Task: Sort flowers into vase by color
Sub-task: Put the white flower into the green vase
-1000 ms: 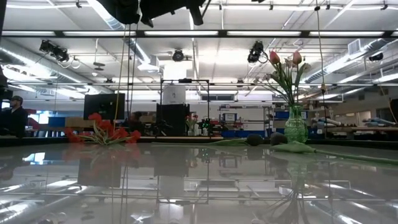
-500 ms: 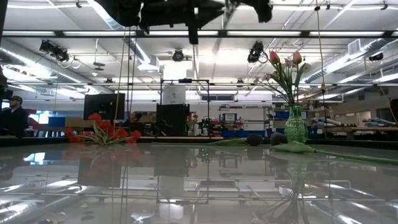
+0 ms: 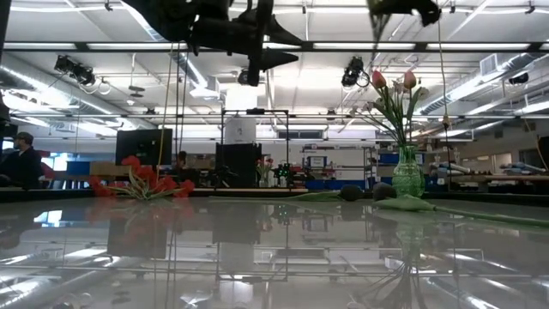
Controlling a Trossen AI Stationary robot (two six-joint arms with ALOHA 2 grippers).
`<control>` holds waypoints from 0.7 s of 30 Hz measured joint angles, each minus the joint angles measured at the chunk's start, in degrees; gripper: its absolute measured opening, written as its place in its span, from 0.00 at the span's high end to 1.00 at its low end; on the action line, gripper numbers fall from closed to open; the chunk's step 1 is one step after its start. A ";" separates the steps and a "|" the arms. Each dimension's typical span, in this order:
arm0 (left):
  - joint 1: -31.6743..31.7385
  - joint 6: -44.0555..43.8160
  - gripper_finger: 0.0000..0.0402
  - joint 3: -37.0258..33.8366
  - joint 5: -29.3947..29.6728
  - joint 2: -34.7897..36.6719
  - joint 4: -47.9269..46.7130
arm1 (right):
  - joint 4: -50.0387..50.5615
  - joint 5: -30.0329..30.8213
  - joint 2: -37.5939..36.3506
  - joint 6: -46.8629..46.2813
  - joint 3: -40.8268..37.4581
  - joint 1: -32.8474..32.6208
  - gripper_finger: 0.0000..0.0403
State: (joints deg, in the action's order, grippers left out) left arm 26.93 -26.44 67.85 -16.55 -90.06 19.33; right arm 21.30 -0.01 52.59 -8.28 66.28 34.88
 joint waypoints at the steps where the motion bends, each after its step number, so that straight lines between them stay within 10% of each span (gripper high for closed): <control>1: 0.26 -0.02 0.57 0.00 0.49 0.00 0.56 | 0.13 1.04 -1.63 0.29 -1.14 0.90 0.98; 14: 1.56 -1.27 0.57 0.02 0.97 0.02 0.83 | -1.17 19.77 -16.96 0.04 -17.29 10.03 0.98; 21: 1.61 -2.30 0.57 0.02 3.97 0.02 -2.11 | -6.92 17.45 -13.70 2.32 -19.80 14.53 0.98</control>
State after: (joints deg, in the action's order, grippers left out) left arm 28.54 -28.74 67.88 -12.58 -90.04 17.22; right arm 14.38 17.44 38.89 -5.96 46.48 49.41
